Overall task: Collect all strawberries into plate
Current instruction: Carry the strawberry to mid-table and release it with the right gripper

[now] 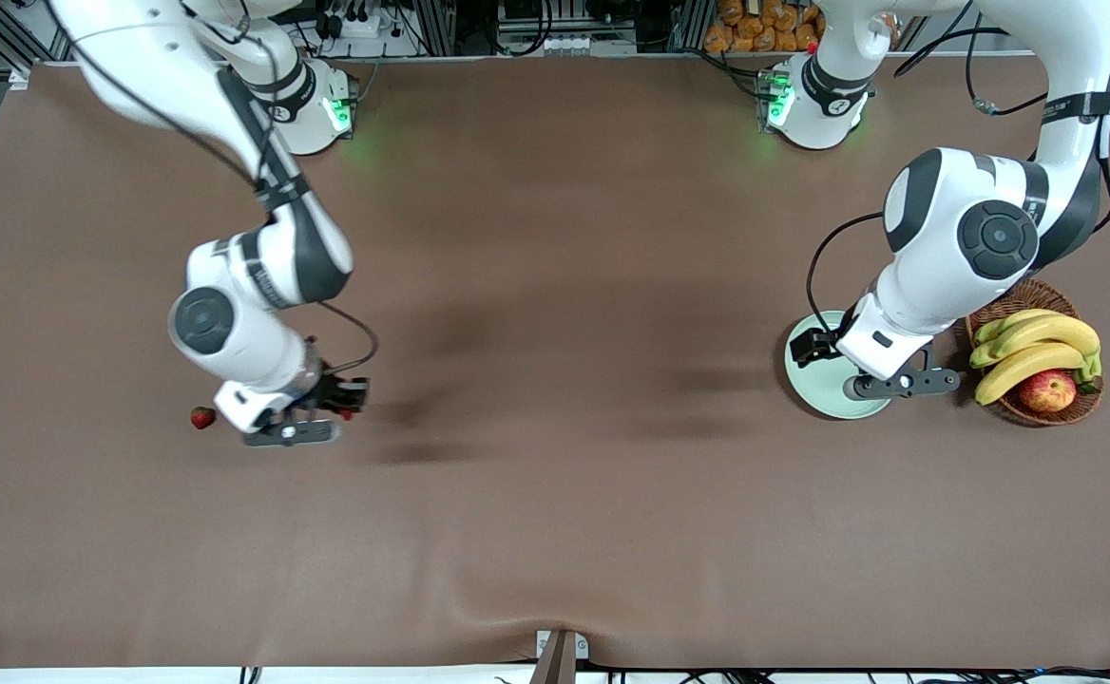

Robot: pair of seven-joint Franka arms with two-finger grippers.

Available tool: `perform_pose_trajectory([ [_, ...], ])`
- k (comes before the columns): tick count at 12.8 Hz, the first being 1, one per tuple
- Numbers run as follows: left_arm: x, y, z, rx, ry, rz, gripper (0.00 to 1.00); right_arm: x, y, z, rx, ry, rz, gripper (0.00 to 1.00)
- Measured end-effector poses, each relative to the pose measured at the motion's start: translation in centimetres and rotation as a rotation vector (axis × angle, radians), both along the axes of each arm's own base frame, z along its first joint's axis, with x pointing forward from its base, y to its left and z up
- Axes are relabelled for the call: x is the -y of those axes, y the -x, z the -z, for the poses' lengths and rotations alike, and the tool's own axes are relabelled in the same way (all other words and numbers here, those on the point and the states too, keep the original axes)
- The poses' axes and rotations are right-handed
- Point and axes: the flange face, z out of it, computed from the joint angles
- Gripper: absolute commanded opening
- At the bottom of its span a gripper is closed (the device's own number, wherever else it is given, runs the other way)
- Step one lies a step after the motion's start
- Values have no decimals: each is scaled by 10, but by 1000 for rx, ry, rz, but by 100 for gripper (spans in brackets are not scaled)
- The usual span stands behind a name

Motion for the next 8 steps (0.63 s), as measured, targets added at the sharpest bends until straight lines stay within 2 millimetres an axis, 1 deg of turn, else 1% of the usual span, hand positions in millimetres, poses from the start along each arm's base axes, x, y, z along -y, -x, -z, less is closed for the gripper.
perform_pose_trajectory([
  [1,0,0,1,1,0,0,100,-29,6,-9,18,-7,-42,14],
  [2,0,0,1,4,1,0,100,-56,15,-12,25,-11,-84,15],
  [4,0,1,3,6,2,0,100,-111,41,-10,27,-14,-171,15],
  [7,0,2,6,5,2,0,100,-199,97,-5,42,-28,-291,15],
  [8,0,2,7,6,2,0,100,-224,115,-3,61,-41,-318,15],
])
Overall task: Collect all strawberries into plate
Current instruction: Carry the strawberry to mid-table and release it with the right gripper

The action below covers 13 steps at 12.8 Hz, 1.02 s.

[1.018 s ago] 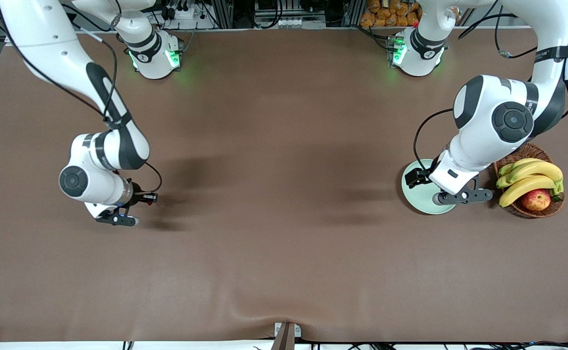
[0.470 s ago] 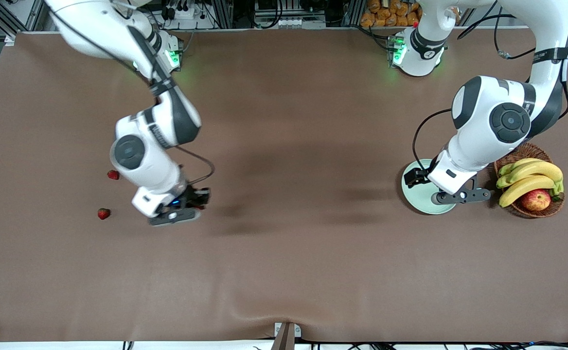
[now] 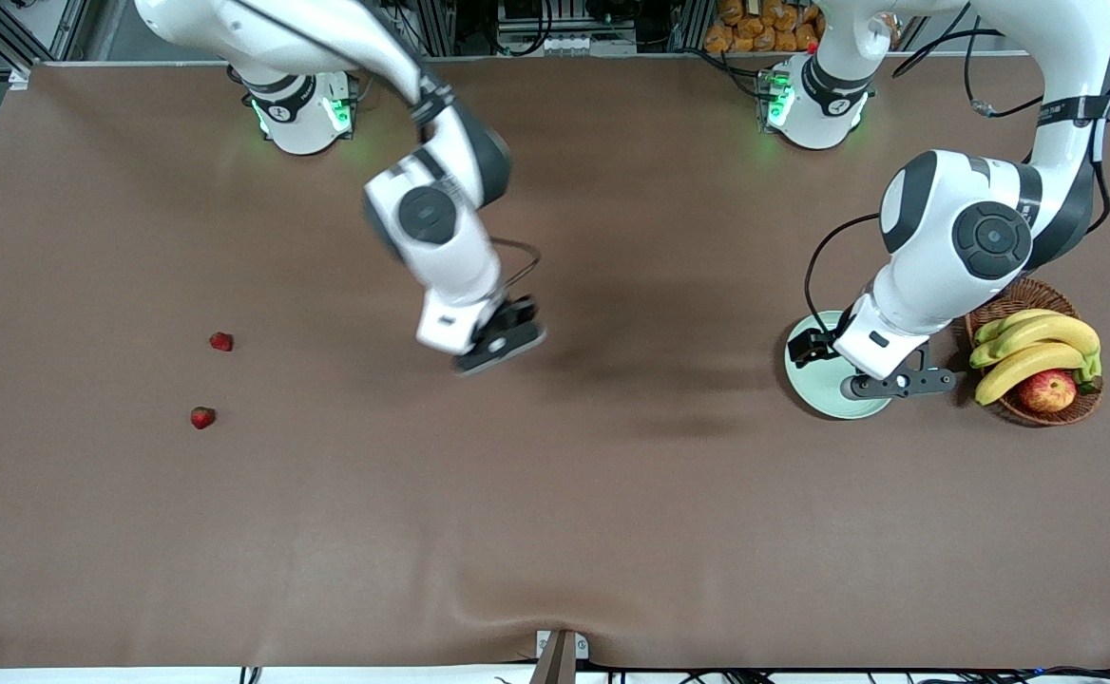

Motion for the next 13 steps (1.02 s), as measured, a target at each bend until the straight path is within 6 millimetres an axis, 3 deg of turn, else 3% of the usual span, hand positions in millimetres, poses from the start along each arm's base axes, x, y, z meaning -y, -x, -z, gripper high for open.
perform_pose_trajectory([
  [3,0,2,5,-4,-1,1,100,-59,38,27,89,-79,-74,18],
  [6,5,5,8,-10,0,10,100,-93,73,70,108,-97,-140,20],
  [7,5,6,9,-12,-1,11,100,-100,82,81,108,-96,-154,25],
  [9,5,7,8,-8,0,12,100,-104,87,98,118,-102,-163,100],
  [13,5,7,3,-1,0,12,100,-92,65,97,149,-93,-135,100],
])
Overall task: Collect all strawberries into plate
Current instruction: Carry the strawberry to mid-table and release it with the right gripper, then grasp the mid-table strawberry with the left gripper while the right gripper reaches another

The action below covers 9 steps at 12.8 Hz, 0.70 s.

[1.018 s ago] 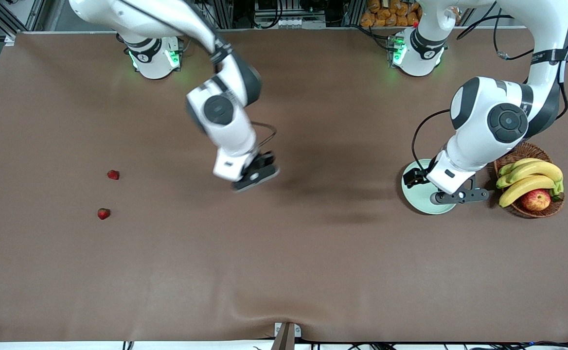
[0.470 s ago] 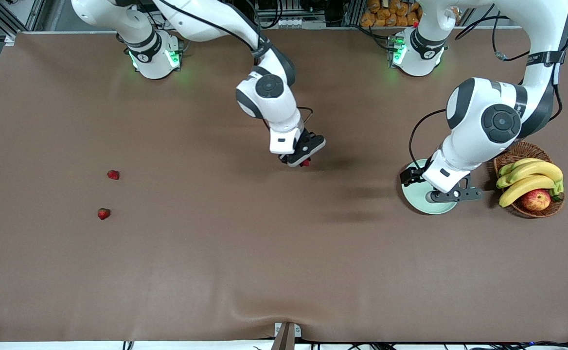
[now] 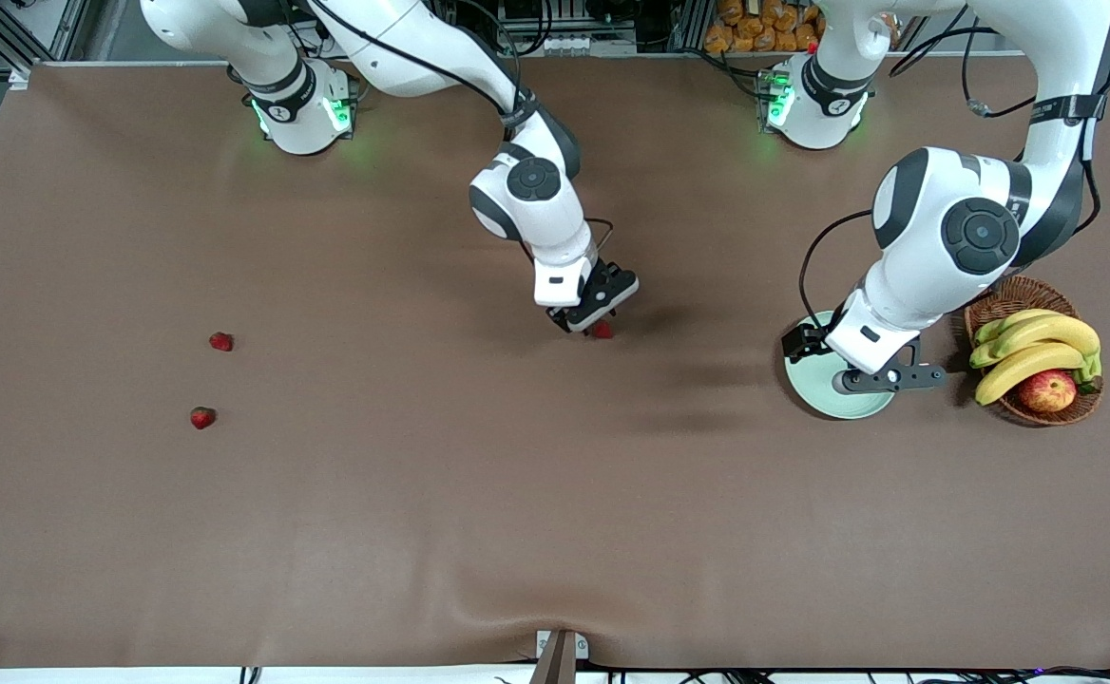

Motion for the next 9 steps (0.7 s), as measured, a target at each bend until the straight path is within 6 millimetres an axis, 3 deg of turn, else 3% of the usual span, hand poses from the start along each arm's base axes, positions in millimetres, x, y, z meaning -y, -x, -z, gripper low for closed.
perform_pose_trajectory([
  [2,0,0,0,1,0,0,100,14,-22,-9,26,9,33,100],
  [4,0,1,-2,3,0,1,100,45,-56,-35,34,58,93,100],
  [7,11,5,-1,-1,3,-8,100,143,-125,-94,3,181,264,100],
  [9,37,13,-2,-3,14,-53,100,226,-162,-117,-34,263,400,100],
])
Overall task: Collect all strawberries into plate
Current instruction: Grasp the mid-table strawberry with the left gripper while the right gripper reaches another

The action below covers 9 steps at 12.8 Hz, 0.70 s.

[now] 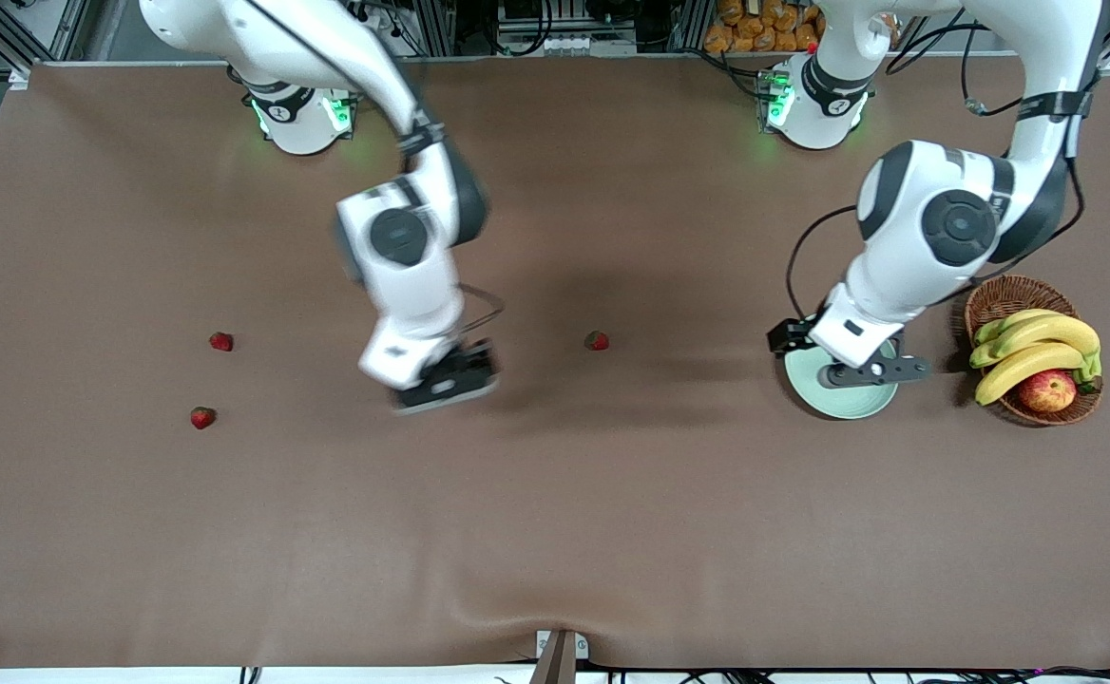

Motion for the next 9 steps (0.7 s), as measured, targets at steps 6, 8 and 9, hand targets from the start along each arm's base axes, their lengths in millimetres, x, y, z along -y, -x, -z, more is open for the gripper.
perform_pose_trajectory([
  [6,143,38,3,12,51,-306,100,263,-62,17,-74,83,372,100],
  [8,195,47,24,34,16,-438,100,340,-62,33,-103,95,474,100],
  [9,217,51,40,41,-2,-502,100,368,-60,42,-120,102,512,100],
])
